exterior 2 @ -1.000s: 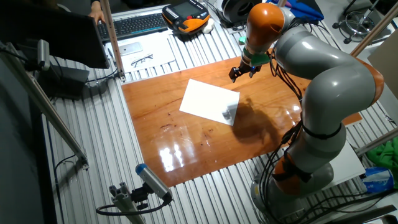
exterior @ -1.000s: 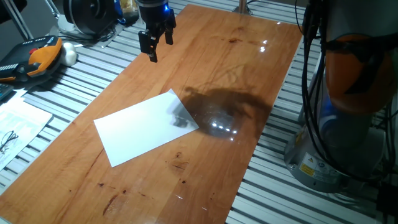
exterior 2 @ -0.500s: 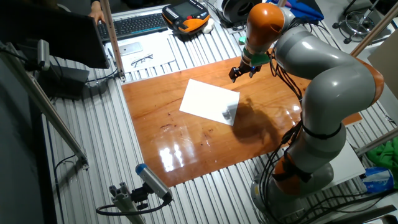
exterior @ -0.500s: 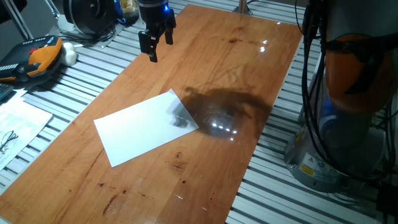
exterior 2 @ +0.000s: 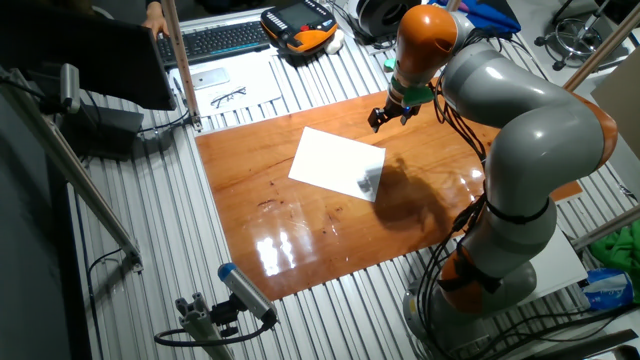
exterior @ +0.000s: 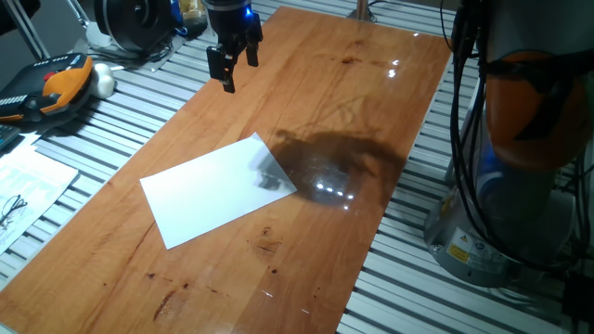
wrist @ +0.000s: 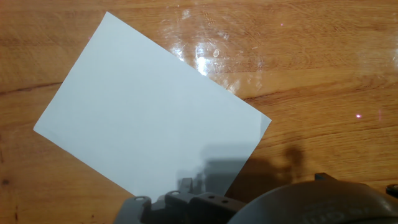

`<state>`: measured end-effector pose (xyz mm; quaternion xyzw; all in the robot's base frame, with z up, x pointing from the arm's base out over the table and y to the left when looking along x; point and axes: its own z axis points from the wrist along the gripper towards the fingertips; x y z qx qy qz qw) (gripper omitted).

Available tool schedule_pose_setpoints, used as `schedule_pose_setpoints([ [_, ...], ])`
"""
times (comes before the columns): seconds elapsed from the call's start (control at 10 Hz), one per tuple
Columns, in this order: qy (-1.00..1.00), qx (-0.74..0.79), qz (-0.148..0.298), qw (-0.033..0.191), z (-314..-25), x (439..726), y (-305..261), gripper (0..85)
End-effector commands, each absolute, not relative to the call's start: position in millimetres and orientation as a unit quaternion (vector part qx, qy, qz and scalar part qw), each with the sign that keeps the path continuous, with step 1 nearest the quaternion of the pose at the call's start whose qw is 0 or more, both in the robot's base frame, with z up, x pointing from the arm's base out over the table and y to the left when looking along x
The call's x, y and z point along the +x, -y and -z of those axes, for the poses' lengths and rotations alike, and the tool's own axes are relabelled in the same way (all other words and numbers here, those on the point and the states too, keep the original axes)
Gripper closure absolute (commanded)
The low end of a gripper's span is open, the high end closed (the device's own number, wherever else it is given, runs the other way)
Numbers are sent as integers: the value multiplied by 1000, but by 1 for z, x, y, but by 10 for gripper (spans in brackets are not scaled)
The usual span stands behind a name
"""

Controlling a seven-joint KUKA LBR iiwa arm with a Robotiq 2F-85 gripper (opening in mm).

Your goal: Flip over and spread out the paper that is laid flat on the table

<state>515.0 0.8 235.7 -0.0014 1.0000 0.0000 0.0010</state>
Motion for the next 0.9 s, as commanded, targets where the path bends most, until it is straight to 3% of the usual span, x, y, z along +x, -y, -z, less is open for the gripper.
schedule_pose_setpoints([
  [0.0,-998,19,46,42,-236,515,-1,850],
  [0.8,-998,15,42,36,-227,521,4,850],
])
